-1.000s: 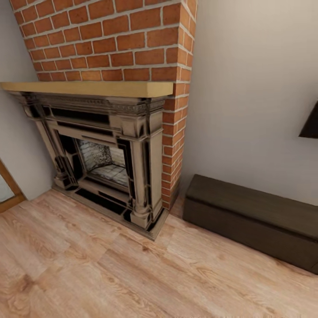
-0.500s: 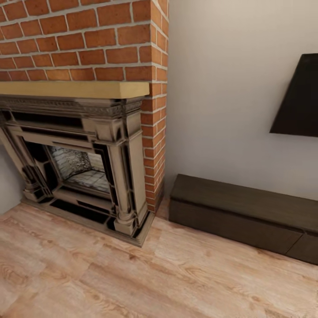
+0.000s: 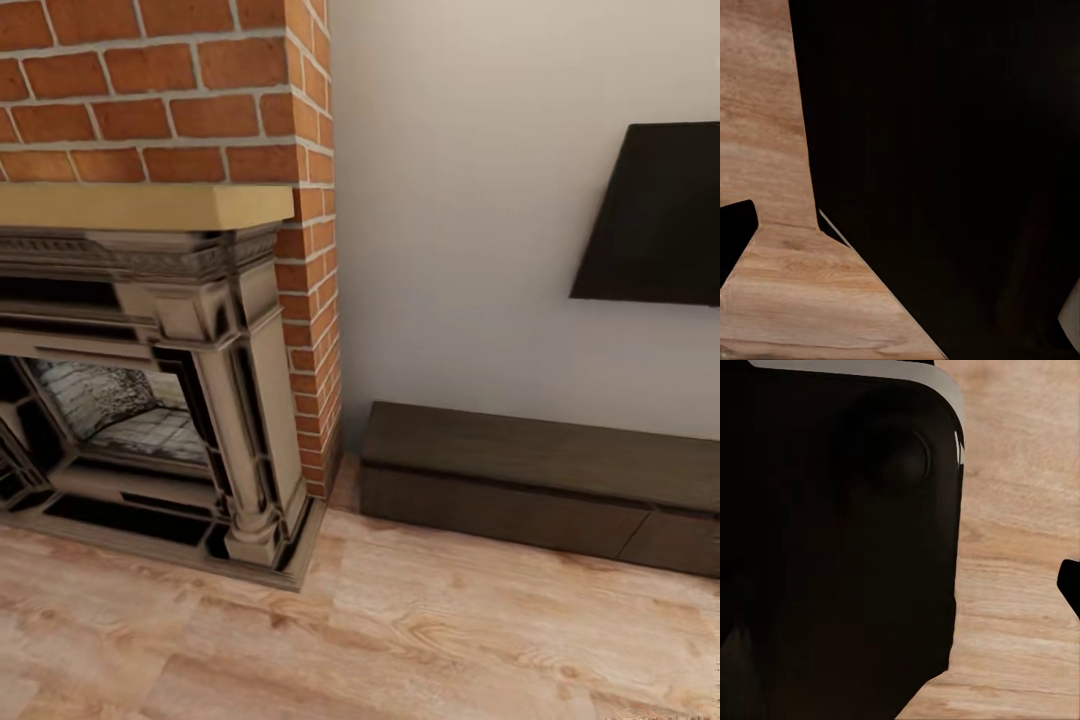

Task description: Place each of the two pumpkins and all three candles from the living room inside a cabinet in the living room (use any cabinet), then make sure every cabinet is closed, and position the cauldron so it is next to a table in the living room.

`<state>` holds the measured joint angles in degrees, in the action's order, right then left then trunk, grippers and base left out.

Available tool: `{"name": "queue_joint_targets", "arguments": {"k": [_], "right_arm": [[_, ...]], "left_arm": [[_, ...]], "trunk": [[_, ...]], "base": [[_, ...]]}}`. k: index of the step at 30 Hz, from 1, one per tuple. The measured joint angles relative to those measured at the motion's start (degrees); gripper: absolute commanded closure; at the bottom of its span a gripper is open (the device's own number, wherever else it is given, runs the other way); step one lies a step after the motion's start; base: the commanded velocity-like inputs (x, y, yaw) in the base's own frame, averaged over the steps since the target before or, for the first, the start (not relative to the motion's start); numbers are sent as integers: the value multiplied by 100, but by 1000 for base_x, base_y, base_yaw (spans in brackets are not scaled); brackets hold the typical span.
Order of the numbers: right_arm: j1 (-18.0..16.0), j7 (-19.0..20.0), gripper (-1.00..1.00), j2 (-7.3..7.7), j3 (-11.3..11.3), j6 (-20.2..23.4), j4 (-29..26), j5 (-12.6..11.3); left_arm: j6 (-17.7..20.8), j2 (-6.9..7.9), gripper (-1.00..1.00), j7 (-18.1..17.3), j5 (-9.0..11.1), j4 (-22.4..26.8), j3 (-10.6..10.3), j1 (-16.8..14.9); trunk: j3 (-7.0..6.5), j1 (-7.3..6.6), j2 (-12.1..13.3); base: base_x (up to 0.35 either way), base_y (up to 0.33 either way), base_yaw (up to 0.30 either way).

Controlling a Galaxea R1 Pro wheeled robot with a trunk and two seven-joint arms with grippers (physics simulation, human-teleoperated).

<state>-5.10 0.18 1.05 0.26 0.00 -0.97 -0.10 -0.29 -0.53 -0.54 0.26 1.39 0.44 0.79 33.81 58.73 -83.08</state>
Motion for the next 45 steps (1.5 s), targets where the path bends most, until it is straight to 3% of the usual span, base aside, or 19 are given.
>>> {"name": "queue_joint_targets", "arguments": {"k": [18,35,39,45], "right_arm": [[0,-6,-100,-9,0,2,7,-1],[0,-9,-100,-8,22,0,-11,43],[0,-1,-100,-9,26,-7,-16,300],[0,-22,-100,3,-5,-190,-51,379]], "left_arm": [[2,0,-100,-7,-9,2,-9,0],[-4,-4,-100,-7,-3,2,-9,0],[-6,0,-100,-7,0,2,-9,0],[-5,0,-100,-7,0,2,-9,0]], "trunk": [[-13,0,0],[-16,0,0],[-16,0,0],[-16,0,0]], "base": [[295,92,-275],[56,-29,-15],[6,-6,0],[1,-1,0]]}}
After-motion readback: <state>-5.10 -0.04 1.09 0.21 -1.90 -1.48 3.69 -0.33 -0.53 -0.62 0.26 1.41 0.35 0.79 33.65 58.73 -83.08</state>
